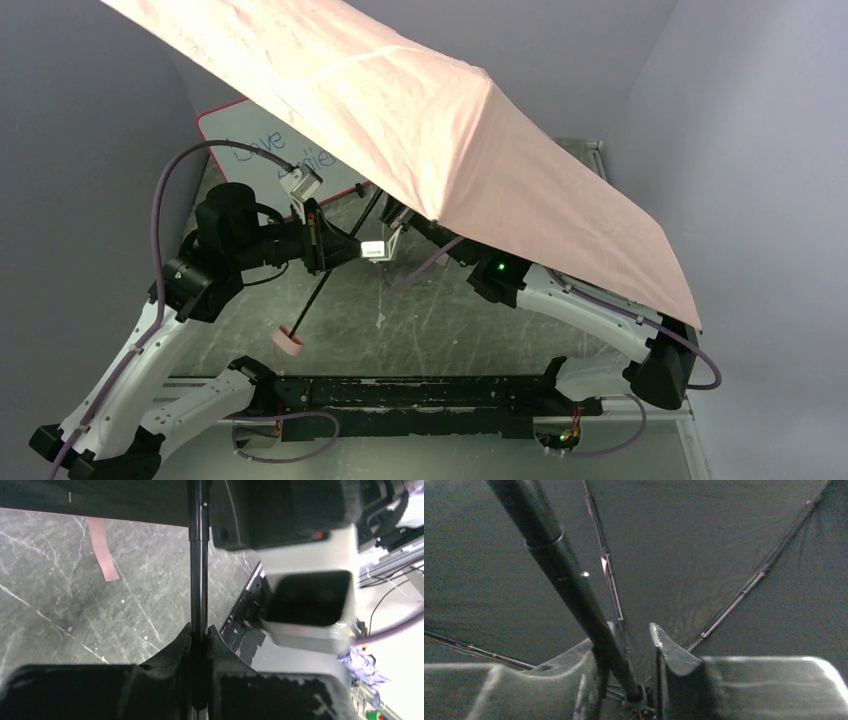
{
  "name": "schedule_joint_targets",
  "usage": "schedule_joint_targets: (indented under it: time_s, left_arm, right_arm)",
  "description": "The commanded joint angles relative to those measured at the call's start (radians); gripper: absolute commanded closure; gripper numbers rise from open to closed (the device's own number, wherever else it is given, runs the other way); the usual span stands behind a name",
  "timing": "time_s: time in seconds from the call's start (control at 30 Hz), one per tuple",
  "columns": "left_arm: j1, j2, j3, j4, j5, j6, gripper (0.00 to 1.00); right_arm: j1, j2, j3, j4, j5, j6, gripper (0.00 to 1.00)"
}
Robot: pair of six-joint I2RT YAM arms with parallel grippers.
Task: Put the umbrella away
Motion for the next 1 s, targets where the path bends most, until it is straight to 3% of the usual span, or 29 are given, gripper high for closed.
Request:
schedule_joint_targets:
  time_s: [0.0,0.03,0.07,0.17,0.37,0.53,0.73,0.97]
  left_arm:
    - [0.007,-0.015,-0.03,0.134,-0.126,-0.048,0.95]
    - [0.007,-0.023,-0.036,0.157,-0.137,-0.067,0.95]
    - [0.007,-0.028,-0.04,0.178,-0.145,-0.085,0.95]
    - [0.007,-0.039,-0.051,0.233,-0.157,-0.125,0.95]
    - [0.007,-0.045,-0.053,0.276,-0.182,-0.136,0.95]
    - [0.007,-0.063,-0.069,0.32,-0.194,-0.139,0.95]
    - [0.007,-0.063,-0.093,0.332,-0.194,-0.132,0.95]
    - [0.007,-0.085,-0.153,0.351,-0.208,-0.123,0.95]
  right_arm:
    - [0.039,-0.085,-0.025,0.118,-0.064,0.084,0.49]
    - [0.039,-0.096,-0.04,0.118,-0.06,0.095,0.37]
    - [0.039,-0.111,-0.055,0.114,-0.054,0.103,0.32]
    - [0.039,-0.153,-0.1,0.086,-0.04,0.124,0.23]
    - [0.038,-0.252,-0.222,0.085,0.027,0.244,0.2]
    - [0.04,-0.355,-0.402,0.325,0.063,0.569,0.22]
    - [0.041,-0.492,-0.544,0.316,0.06,0.999,0.26]
    - [0.042,-0.549,-0.599,0.319,0.239,1.757,0.27]
